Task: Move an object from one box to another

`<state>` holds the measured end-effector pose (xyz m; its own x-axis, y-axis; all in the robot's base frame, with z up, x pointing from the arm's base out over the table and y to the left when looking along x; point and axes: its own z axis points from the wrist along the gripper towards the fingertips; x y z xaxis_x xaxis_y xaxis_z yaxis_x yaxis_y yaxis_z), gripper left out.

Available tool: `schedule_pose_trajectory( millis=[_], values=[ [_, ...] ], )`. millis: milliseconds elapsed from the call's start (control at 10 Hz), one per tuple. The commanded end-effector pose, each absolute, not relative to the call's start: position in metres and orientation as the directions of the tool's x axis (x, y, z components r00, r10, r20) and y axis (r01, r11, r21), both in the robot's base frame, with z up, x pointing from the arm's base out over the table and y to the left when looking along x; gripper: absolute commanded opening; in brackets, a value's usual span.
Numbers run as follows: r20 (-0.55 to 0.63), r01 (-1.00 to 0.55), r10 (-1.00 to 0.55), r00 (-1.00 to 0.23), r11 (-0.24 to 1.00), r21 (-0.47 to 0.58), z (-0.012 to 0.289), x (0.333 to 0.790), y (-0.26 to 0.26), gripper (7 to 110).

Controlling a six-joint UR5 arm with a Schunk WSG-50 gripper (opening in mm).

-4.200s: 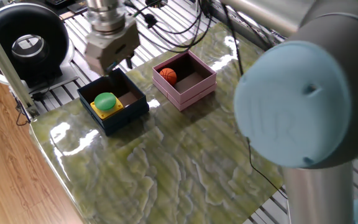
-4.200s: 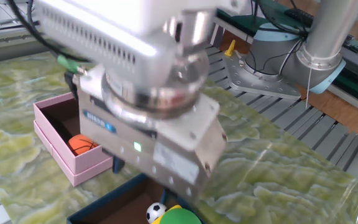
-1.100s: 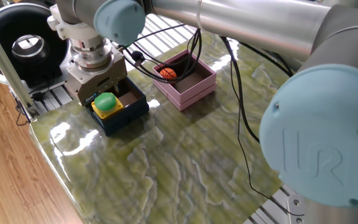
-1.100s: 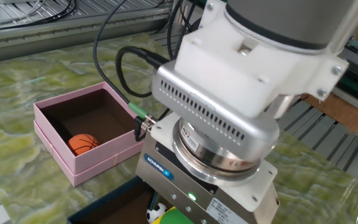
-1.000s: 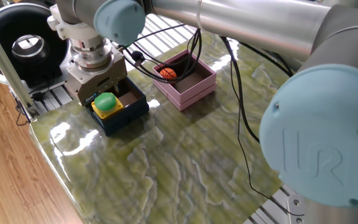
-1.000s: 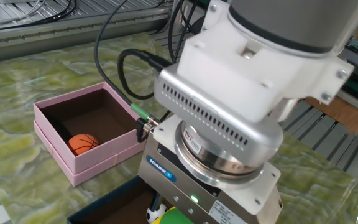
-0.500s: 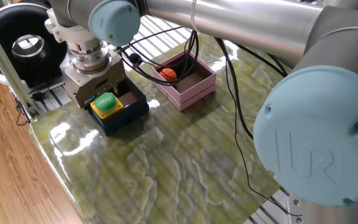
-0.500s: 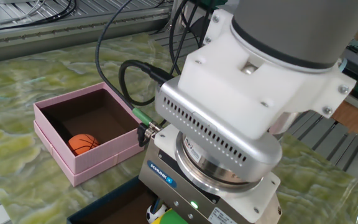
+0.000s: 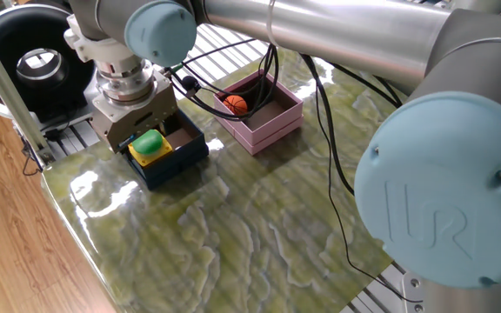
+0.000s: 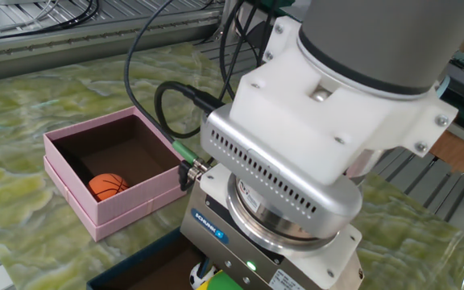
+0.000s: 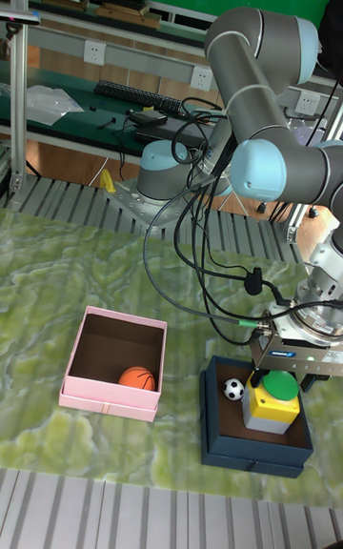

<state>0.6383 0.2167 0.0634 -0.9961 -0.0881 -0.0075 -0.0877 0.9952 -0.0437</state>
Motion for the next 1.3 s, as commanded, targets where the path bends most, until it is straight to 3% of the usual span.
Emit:
schedule_pose_trajectory(
  millis=[0, 800, 900, 1200],
  values=[
    [-0.004, -0.079, -0.079, -0.997, 0.996, -0.030, 0.0627, 0.6374, 0.2189, 66],
    [-0.006, -0.062, -0.062, -0.998, 0.998, -0.012, 0.0625, 0.6377, 0.2219, 66],
    [-0.006, -0.062, -0.062, -0.998, 0.998, -0.007, 0.0631, 0.6383, 0.2226, 44],
    [-0.005, -0.050, -0.050, -0.999, 0.999, -0.015, 0.0624, 0.6386, 0.2185, 44]
  ],
)
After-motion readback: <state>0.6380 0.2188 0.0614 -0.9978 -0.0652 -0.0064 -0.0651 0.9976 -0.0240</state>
